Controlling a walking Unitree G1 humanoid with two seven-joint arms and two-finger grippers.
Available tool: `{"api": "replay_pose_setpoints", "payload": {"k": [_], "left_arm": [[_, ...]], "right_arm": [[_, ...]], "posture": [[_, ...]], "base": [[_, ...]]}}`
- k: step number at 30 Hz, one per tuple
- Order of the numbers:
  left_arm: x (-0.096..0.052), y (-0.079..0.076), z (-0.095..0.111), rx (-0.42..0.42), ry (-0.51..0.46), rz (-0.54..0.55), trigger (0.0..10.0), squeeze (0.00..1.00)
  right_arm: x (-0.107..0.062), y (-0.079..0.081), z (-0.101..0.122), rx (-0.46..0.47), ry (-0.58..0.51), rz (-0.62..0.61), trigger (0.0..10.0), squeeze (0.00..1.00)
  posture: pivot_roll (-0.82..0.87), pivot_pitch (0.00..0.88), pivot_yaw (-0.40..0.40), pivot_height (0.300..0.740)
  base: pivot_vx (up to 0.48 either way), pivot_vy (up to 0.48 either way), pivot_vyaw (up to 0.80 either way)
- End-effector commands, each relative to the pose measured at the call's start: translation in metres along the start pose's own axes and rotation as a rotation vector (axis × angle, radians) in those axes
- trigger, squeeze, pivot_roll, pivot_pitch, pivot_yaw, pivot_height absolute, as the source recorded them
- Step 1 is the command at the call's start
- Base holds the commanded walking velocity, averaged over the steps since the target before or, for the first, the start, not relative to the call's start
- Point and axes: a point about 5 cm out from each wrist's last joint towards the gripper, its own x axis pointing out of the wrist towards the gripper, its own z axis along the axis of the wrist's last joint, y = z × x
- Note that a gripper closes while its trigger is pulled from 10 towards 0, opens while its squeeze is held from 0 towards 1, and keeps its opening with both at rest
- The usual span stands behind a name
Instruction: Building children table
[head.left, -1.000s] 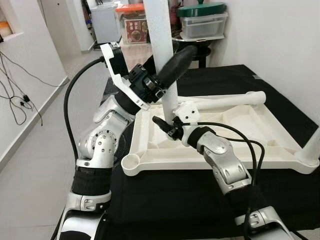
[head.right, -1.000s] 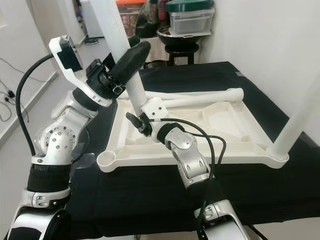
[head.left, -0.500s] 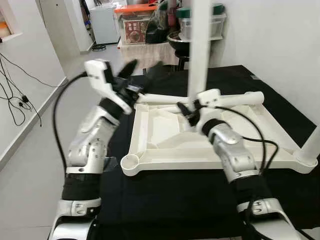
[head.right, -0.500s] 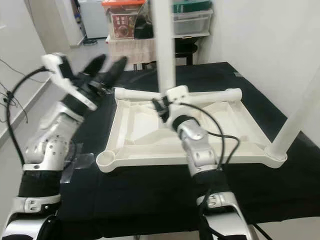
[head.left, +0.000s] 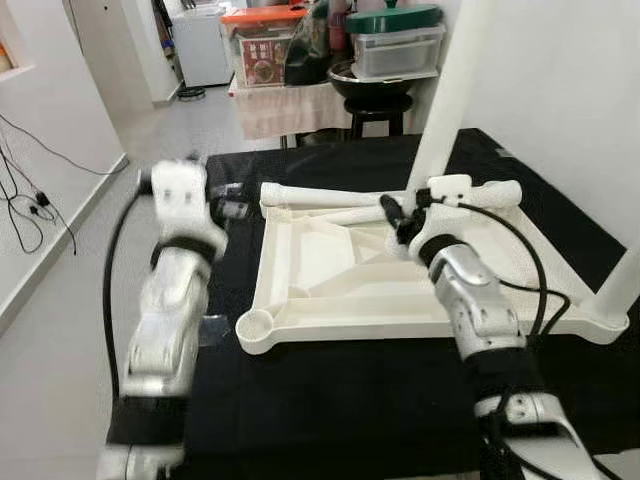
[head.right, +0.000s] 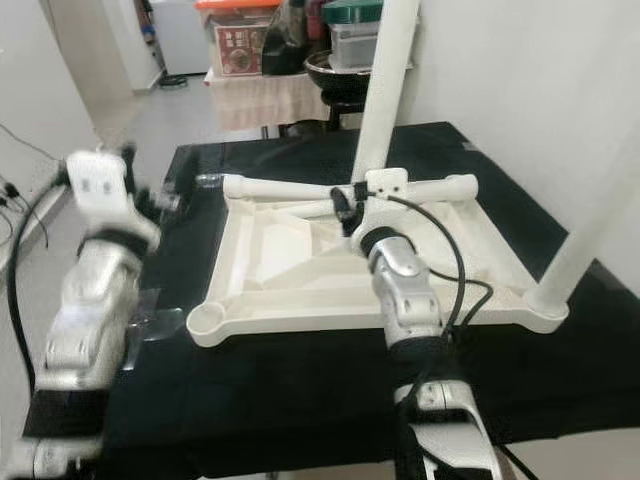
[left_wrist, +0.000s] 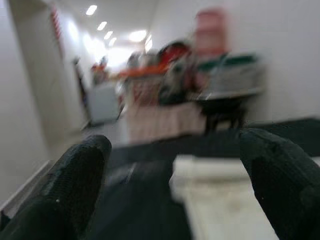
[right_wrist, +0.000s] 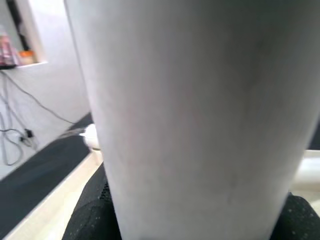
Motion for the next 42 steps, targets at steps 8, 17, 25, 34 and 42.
{"api": "replay_pose_setpoints", "payload": {"k": [8, 17, 25, 34, 42], "left_arm": [[-0.042, -0.002, -0.026, 0.011, 0.134, 0.015, 10.0, 0.0], [-0.054, -0.022, -0.033, 0.035, 0.187, -0.122, 10.0, 0.0], [-0.052, -0.032, -0.032, 0.008, 0.187, -0.168, 10.0, 0.0], [-0.059, -0.043, -0.03, -0.098, 0.22, -0.28, 10.0, 0.0], [-0.094, -0.066, -0.034, -0.214, 0.33, -0.687, 10.0, 0.0]], "right_arm": [[-0.005, 0.01, 0.012, 0.011, -0.038, 0.002, 10.0, 0.0], [-0.016, 0.023, 0.015, -0.11, -0.108, -0.013, 10.0, 0.0], [-0.025, 0.022, 0.004, 0.013, -0.064, 0.077, 10.0, 0.0], [-0.031, 0.026, 0.004, 0.036, -0.063, 0.141, 10.0, 0.0], [-0.054, 0.049, 0.011, -0.003, -0.102, 0.59, 10.0, 0.0]], "posture": [[0.03, 0.032, 0.03, 0.74], [0.03, 0.055, 0.025, 0.74], [0.02, 0.048, 0.024, 0.74], [0.01, 0.039, 0.022, 0.74], [0.01, 0.036, 0.025, 0.74]], "base": [[0.0, 0.0, 0.0], [0.0, 0.17, 0.0], [0.0, 0.472, 0.0], [0.0, 0.318, 0.0], [0.0, 0.0, 0.0]]}}
